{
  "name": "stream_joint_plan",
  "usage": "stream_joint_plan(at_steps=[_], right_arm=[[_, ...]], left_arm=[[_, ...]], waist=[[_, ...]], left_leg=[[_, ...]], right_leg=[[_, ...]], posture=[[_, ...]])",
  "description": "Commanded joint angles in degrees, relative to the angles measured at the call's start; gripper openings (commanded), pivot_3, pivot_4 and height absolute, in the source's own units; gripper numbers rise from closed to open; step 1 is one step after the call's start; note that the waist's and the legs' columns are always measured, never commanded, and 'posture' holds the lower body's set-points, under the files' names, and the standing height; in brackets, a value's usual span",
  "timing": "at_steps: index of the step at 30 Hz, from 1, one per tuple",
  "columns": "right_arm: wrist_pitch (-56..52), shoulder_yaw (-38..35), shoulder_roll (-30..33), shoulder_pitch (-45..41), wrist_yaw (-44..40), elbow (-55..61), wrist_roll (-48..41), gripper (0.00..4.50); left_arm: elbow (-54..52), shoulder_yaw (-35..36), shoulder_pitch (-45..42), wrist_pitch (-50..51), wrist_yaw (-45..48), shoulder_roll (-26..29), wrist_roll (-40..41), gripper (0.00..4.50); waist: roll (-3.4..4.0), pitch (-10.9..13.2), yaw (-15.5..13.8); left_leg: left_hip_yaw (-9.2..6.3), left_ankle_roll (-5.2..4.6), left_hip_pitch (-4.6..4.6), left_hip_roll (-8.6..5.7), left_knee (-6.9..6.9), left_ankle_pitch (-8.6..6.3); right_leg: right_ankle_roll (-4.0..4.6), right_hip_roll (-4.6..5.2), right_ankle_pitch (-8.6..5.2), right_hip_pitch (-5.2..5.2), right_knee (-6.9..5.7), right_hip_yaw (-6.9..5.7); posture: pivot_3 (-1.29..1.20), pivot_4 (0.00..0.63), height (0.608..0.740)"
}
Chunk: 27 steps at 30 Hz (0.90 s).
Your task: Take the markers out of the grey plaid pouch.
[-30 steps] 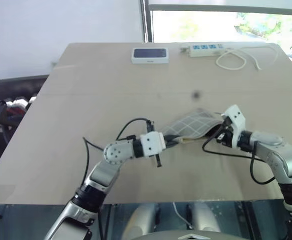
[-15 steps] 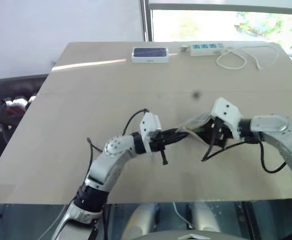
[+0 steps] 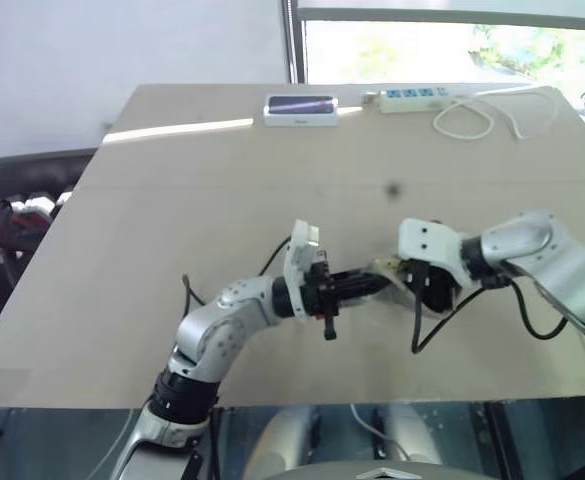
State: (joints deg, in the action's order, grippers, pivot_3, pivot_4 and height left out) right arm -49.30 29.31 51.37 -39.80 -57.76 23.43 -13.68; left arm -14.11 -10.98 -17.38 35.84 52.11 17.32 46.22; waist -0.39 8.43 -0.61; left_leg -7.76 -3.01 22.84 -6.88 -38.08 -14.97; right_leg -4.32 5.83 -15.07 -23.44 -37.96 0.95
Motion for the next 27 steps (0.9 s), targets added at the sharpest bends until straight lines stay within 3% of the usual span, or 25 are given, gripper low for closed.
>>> stream_joint_plan(at_steps=[1, 2, 5, 7, 10, 13, 27], right_arm=[[6.14, 4.05, -2.89, 1.02, -0.88, -5.98, 4.59, 4.48], [7.6, 4.49, -3.46, 1.34, -1.22, -7.52, 5.61, 4.48], [9.69, 4.11, -3.93, 1.98, -2.31, -9.17, 7.12, 3.62], [9.74, 2.88, -4.06, 2.45, -2.89, -8.9, 7.14, 2.5], [9.4, 1.39, -3.65, 3.32, -3.51, -7.77, 7.17, 1.18], [7.95, -0.5, -3.4, 4.28, -3.76, -5.48, 6.65, 0.43], [-0.48, -10.94, -1.21, 3.25, -3.05, 3.31, 1.65, 0.39]], left_arm=[[-1.35, 1.46, -0.84, -0.38, 1.75, -1.86, 2.88, 0.0], [-1.1, 1.42, -0.86, -0.36, 1.99, -1.95, 2.57, 0.0], [-0.8, 1.6, -0.78, -0.45, 2.42, -1.76, 1.99, 0.0], [-0.74, 1.97, -0.61, -0.54, 2.53, -1.57, 1.94, 0.0], [-0.63, 1.98, -0.08, -0.95, 2.92, -1.27, 1.33, 0.0], [-0.47, 1.65, 0.29, -1.84, 3.49, -0.89, -0.25, 0.0], [2.92, -0.64, 0.84, -11.64, 9.27, 3.15, -11.81, 0.0]], waist=[[-0.01, 0.0, 0.02], [-0.01, 0.0, 0.0], [-0.02, -0.01, -0.03], [-0.02, -0.01, -0.04], [-0.02, -0.01, -0.08], [-0.03, -0.02, -0.09], [-0.02, -0.02, -0.15]], left_leg=[[0.0, 0.0, 0.0, 0.0, -0.01, 0.0], [0.0, 0.0, 0.0, 0.0, -0.02, 0.0], [-0.02, 0.0, -0.01, 0.0, -0.05, 0.0], [-0.01, 0.0, 0.0, 0.0, -0.05, 0.0], [-0.03, 0.0, 0.0, 0.0, -0.06, 0.0], [-0.05, 0.0, -0.01, 0.0, -0.05, 0.0], [-0.05, 0.0, 0.01, 0.0, -0.04, 0.0]], right_leg=[[0.0, 0.0, 0.0, 0.0, 0.0, -0.01], [0.0, -0.01, 0.0, 0.0, 0.0, -0.01], [0.0, -0.01, 0.0, 0.0, 0.01, -0.02], [0.0, 0.0, 0.0, 0.0, 0.01, -0.01], [0.01, 0.0, 0.0, 0.0, 0.01, 0.0], [0.01, 0.0, 0.0, 0.02, 0.01, 0.0], [0.01, 0.01, 0.0, 0.01, 0.04, 0.02]], posture=[[0.0, 0.15, 0.738], [0.0, 0.15, 0.738], [0.0, 0.15, 0.738], [0.0, 0.15, 0.738], [0.0, 0.15, 0.738], [0.0, 0.15, 0.738], [0.0, 0.15, 0.738]])
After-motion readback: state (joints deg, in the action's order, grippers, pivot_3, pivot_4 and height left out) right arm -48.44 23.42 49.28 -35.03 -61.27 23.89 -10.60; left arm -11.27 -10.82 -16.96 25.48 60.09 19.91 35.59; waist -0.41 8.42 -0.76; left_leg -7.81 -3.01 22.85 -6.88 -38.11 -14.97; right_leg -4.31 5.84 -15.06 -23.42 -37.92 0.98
